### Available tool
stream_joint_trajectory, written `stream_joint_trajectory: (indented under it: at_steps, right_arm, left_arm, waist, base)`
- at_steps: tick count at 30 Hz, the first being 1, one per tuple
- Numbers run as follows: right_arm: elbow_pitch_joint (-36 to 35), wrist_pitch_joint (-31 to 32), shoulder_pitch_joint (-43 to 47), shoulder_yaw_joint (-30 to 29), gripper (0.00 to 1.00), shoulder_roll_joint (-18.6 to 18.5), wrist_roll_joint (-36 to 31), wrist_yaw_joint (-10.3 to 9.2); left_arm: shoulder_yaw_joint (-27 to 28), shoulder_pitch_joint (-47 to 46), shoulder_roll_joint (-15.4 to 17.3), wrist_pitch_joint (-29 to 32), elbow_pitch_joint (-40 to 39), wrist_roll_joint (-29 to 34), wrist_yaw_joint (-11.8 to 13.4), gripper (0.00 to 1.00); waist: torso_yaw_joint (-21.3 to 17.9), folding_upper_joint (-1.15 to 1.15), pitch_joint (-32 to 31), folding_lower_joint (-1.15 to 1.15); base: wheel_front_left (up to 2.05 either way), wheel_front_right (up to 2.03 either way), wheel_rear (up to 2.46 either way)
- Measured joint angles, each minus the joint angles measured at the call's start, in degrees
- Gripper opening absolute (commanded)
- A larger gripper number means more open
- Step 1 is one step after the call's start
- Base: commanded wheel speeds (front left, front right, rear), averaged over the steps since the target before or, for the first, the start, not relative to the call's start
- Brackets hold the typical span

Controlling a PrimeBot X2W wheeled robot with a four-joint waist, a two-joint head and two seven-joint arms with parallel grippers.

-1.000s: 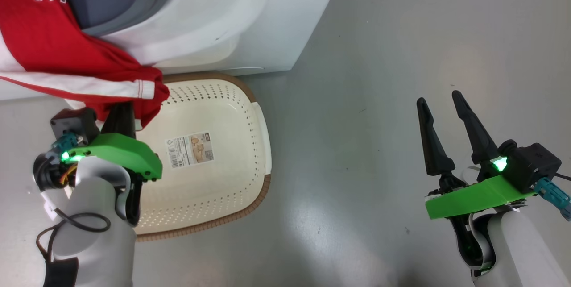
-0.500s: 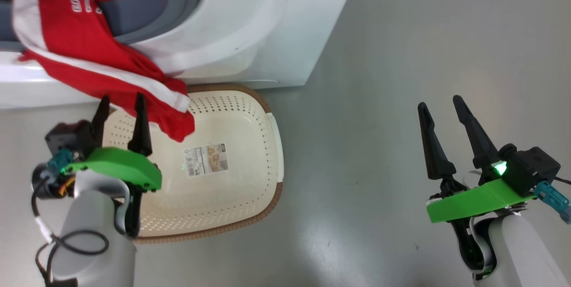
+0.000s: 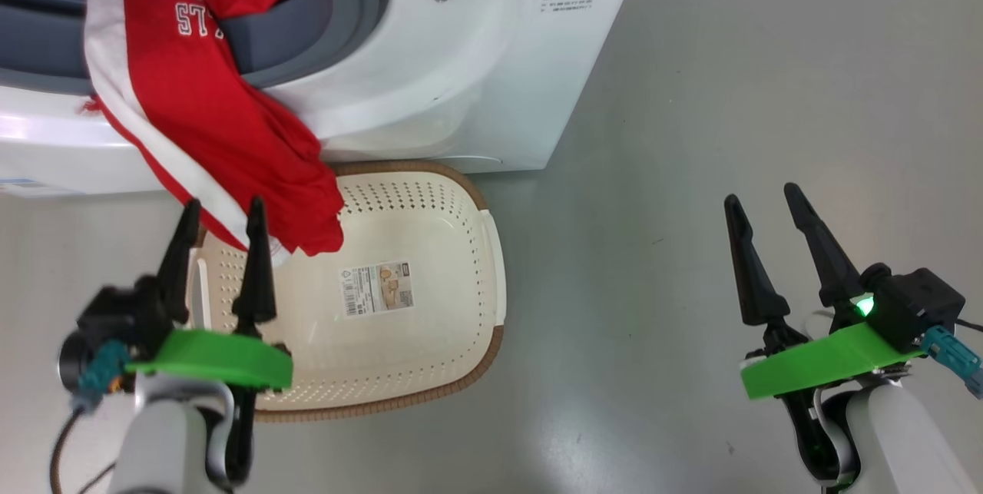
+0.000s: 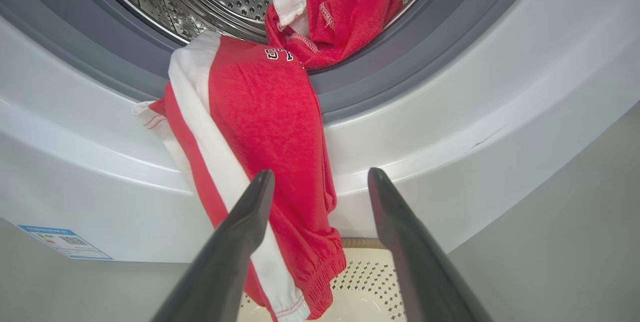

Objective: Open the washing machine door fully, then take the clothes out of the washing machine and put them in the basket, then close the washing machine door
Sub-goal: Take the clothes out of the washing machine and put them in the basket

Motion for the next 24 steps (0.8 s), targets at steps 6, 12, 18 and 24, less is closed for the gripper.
stream_joint_trajectory:
  at_steps: [6, 12, 18, 24]
  right_arm:
    - [0.1, 0.0, 1.0, -0.2, 1.00, -0.3, 0.0, 0.00]
    - [0.0, 0.0, 1.8, -0.5, 1.00, -0.3, 0.0, 0.00]
    - [-0.1, 0.0, 1.7, -0.5, 1.00, -0.3, 0.0, 0.00]
    - [-0.1, 0.0, 1.7, -0.8, 1.00, -0.3, 0.0, 0.00]
  left_arm:
    - [-1.0, 6.2, 0.1, 0.0, -8.0, -0.6, 2.6, 1.00]
    - [-3.3, 10.0, 0.2, 0.0, -11.6, -1.8, 5.3, 1.00]
    - [-3.9, 10.0, 0.2, 0.0, -12.5, -2.0, 5.9, 1.00]
    - [-3.8, 6.8, 0.2, 0.0, -11.4, -0.7, 5.8, 1.00]
  waist:
    - [0.2, 0.00, -0.8, 0.00]
    - [0.4, 0.00, -0.9, 0.00]
    - [0.3, 0.00, -0.5, 0.00]
    - [0.4, 0.00, 0.3, 0.00]
  base:
    - [0.00, 0.00, 0.00]
    - [0.00, 0.00, 0.00]
    - [0.00, 0.00, 0.00]
    - [0.00, 0.00, 0.00]
